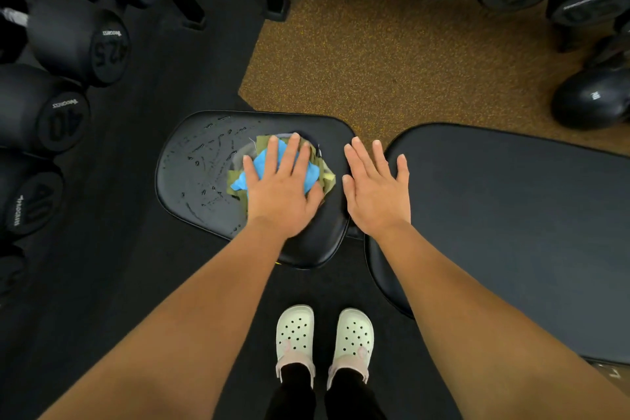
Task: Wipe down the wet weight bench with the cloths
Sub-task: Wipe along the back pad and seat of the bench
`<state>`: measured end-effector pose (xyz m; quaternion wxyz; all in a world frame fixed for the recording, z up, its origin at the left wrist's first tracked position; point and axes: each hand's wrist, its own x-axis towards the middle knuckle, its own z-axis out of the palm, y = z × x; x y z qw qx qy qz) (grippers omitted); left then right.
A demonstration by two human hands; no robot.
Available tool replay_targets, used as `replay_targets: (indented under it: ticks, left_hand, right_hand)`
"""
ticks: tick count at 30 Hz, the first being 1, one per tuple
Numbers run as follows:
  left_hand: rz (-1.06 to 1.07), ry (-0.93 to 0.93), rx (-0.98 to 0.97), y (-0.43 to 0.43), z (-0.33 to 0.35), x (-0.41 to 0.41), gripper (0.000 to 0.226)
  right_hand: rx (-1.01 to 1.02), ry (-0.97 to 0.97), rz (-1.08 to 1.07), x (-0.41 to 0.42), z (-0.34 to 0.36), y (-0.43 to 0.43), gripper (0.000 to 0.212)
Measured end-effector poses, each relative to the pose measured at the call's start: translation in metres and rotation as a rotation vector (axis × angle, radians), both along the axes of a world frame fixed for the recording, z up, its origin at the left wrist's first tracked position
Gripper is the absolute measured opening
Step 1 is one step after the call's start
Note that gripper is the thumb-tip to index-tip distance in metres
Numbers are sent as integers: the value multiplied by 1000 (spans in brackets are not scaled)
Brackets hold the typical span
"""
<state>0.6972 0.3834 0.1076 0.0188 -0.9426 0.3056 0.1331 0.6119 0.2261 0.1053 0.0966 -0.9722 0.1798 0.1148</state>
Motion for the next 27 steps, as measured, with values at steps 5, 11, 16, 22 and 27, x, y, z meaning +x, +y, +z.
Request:
replay_targets:
  ticks: [5,11,16,22,27]
  left_hand:
    - [-66,-13,-33,0,5,-46,69]
    - [-342,-20,-3,43,3,-11,69]
    - [36,-45,2,31,-2,17,69]
    - [-303,-18,-30,54,2,-20,67]
    - [-188,-26,-34,37,-2,14,68]
  right_hand:
    - [-5,-11,-1,0,0,0,54]
    - [8,2,-7,0,2,-1,55]
    - [11,4,-11,1,1,-1,55]
    - [6,6,-7,1,1,-1,55]
    - [-15,4,-7,1,0,1,55]
